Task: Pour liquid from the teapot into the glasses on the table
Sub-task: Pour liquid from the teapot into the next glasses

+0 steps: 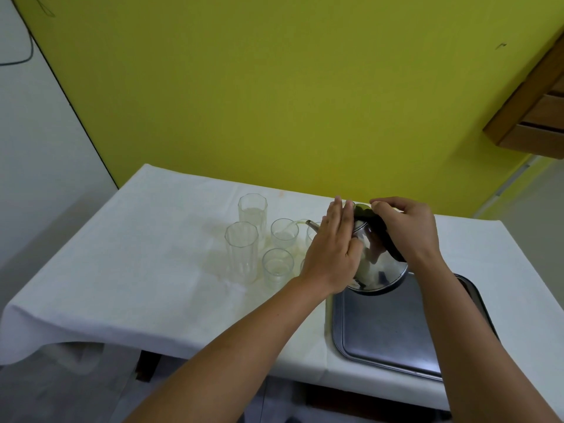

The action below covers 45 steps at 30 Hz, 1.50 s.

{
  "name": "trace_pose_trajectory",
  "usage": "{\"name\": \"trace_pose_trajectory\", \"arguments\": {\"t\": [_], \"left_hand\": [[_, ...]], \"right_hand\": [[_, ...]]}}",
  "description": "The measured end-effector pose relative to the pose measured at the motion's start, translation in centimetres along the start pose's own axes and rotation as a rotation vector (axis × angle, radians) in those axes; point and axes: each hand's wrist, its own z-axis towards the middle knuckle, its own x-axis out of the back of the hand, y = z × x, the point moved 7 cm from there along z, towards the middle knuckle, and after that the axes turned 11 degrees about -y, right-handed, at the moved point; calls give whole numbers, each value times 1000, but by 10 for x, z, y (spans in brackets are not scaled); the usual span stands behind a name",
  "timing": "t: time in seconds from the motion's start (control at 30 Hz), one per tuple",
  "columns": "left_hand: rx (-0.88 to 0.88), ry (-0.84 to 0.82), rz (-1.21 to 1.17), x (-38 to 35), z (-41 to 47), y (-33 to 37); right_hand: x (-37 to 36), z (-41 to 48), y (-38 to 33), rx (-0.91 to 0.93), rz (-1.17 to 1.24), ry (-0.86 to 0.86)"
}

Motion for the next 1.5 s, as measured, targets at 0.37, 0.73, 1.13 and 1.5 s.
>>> {"name": "trace_pose_trajectory", "arguments": {"t": [0.37,0.73,1.13,1.5], "left_hand": [[-56,-24,98,14,4,19],[-139,7,167,23,9,35],[-113,-97,69,-24,11,46],[-24,-189,-19,-52,16,19]], "right_hand": [[7,-5,10,-1,287,43],[12,-10,5,56,468,64],[48,-11,35,-43,187,127],[45,-4,39,-103,-103,115]]}}
